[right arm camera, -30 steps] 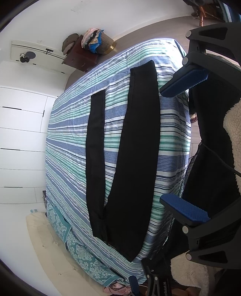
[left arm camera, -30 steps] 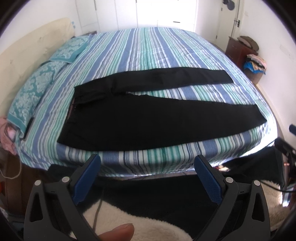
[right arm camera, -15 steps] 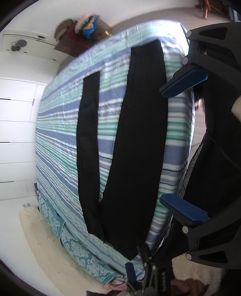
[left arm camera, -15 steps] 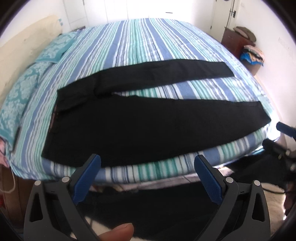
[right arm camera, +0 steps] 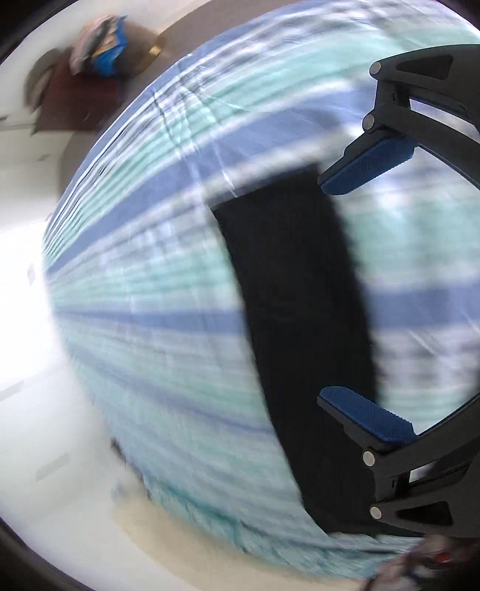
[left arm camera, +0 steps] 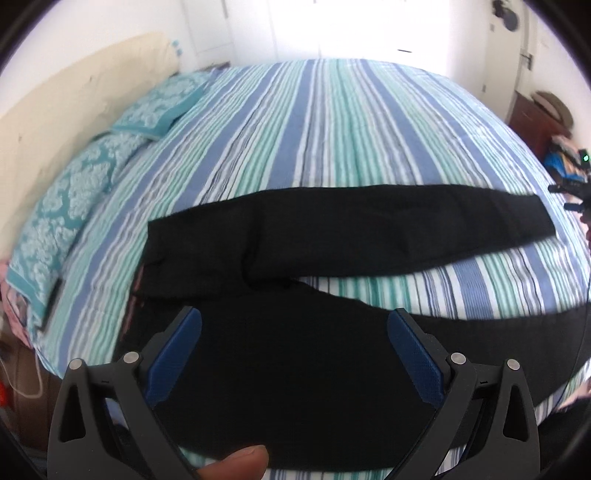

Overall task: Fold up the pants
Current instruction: 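Reach down and grasp the hem of one black trouser leg with the right tool, then lift the held leg over onto the other leg and open the right tool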

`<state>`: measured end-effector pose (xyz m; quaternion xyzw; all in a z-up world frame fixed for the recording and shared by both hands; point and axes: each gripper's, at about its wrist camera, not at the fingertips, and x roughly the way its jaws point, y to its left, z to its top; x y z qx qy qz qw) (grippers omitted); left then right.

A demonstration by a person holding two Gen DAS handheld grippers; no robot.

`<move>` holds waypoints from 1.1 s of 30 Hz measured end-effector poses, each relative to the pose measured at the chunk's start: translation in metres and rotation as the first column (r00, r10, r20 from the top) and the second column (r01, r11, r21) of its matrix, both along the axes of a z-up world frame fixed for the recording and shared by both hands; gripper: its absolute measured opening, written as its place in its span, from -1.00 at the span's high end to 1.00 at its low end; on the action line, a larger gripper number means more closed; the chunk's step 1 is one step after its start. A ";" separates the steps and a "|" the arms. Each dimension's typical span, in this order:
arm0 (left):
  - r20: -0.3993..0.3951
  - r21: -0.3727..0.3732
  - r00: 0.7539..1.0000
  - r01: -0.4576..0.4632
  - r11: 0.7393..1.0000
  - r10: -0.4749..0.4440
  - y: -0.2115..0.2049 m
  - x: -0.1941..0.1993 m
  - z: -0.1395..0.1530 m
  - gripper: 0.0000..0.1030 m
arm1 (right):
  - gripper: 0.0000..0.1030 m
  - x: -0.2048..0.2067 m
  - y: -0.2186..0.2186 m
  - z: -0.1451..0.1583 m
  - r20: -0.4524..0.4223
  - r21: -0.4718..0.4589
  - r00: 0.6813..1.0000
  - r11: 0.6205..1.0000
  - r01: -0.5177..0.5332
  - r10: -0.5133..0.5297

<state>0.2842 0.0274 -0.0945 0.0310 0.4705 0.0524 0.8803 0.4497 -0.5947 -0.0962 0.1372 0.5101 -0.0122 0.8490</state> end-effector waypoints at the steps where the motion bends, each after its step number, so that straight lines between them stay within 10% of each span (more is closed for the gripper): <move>1: -0.005 0.006 1.000 -0.006 1.000 0.006 0.000 0.003 -0.004 -0.97 | -0.98 0.028 -0.015 -0.012 -0.046 -0.014 0.999 1.000 -0.009 0.008; 7: -0.100 0.052 0.995 -0.014 0.999 0.019 -0.001 0.015 -0.042 -0.97 | -0.62 0.108 -0.021 -0.072 -0.236 -0.136 0.968 0.983 -0.123 0.088; 9: -0.118 0.061 0.993 -0.011 0.998 0.018 -0.003 0.016 -0.050 -0.97 | 0.08 0.117 -0.017 -0.086 -0.282 -0.156 0.954 0.976 -0.151 0.102; 10: -0.121 0.061 0.993 -0.009 0.998 0.017 -0.005 0.017 -0.053 -0.97 | 0.73 0.120 -0.014 -0.086 -0.289 -0.227 0.953 0.960 -0.161 0.092; 11: -0.122 0.060 0.992 -0.009 0.998 0.016 -0.006 0.017 -0.055 -0.97 | 0.78 0.122 -0.011 -0.079 -0.262 -0.219 0.958 0.959 -0.178 0.118; 19: -0.143 0.004 0.990 0.006 1.000 -0.006 -0.026 0.016 -0.068 -0.97 | 0.80 0.142 0.013 0.014 0.087 -0.439 0.971 0.884 -0.162 0.221; 25: -0.167 0.010 0.986 0.012 1.000 -0.010 -0.024 0.006 -0.075 -0.97 | 0.73 0.149 0.002 -0.061 -0.062 -0.450 0.990 0.882 -0.143 0.129; 27: -0.183 0.016 0.983 -0.002 1.000 0.005 -0.015 0.005 -0.080 -0.97 | 0.48 0.141 -0.013 -0.070 -0.085 -0.438 0.994 0.894 -0.096 0.065; 29: -0.181 0.018 0.983 -0.010 1.000 0.013 -0.006 0.007 -0.081 -0.97 | -0.45 0.133 -0.023 -0.070 -0.072 -0.438 0.997 0.899 -0.025 -0.007; 33: -0.111 0.020 0.989 -0.095 0.995 0.096 0.046 0.034 -0.074 -0.97 | -0.63 0.110 -0.008 -0.031 0.059 -0.494 0.998 0.869 0.035 -0.006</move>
